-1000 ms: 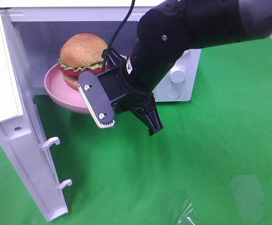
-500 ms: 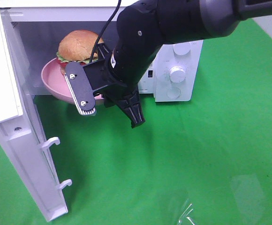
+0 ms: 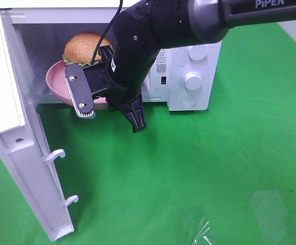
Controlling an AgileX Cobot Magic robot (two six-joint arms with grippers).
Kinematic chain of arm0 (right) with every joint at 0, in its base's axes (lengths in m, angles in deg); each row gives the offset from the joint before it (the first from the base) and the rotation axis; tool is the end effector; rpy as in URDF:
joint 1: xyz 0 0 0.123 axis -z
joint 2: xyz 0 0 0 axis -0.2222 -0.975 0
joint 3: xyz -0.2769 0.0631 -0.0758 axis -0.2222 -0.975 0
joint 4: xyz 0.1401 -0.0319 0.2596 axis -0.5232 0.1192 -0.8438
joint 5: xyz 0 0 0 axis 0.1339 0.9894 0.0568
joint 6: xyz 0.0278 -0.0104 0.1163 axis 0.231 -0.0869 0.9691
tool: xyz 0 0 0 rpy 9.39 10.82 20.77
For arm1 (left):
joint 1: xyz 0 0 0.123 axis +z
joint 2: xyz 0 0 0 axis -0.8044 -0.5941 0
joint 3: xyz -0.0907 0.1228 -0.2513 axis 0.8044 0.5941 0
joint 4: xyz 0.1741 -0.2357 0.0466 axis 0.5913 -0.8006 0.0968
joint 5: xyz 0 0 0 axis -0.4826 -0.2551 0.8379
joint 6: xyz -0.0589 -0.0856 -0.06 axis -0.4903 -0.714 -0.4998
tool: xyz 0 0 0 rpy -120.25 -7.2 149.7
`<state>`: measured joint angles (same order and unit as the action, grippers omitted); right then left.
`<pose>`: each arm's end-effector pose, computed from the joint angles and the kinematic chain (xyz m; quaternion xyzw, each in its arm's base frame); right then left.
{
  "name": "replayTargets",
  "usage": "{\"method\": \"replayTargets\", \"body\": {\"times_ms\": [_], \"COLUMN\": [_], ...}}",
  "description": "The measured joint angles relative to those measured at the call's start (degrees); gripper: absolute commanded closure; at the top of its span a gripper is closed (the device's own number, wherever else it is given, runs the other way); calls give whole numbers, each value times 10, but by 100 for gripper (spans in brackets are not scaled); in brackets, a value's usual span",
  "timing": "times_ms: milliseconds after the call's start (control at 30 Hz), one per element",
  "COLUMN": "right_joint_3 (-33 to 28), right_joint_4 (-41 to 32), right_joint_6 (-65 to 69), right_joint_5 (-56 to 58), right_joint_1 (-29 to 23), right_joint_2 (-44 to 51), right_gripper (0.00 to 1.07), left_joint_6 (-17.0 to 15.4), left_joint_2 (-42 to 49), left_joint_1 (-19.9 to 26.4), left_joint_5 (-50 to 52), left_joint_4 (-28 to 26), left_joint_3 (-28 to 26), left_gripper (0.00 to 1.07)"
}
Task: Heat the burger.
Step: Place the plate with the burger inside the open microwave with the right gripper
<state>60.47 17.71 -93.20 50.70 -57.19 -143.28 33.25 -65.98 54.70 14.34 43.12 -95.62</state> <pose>0.3828 0.3562 0.1433 -0.8226 0.4903 -0.1268 0.2585 0.0455 -0.0251 0.2937 0.0751 0.8427 -0.0713 0.5284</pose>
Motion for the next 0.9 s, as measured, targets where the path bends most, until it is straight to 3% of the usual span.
{"method": "replayTargets", "body": {"times_ms": [900], "right_joint_3": [147], "right_joint_4": [15], "right_joint_6": [14], "right_joint_5": [6], "right_joint_1": [23], "right_joint_2": [-99], "right_gripper": [107], "left_joint_6": [0], "left_joint_2": [0], "left_joint_1": [0], "left_joint_5": [0], "left_joint_4": [7], "left_joint_3": [0], "left_gripper": [9]}}
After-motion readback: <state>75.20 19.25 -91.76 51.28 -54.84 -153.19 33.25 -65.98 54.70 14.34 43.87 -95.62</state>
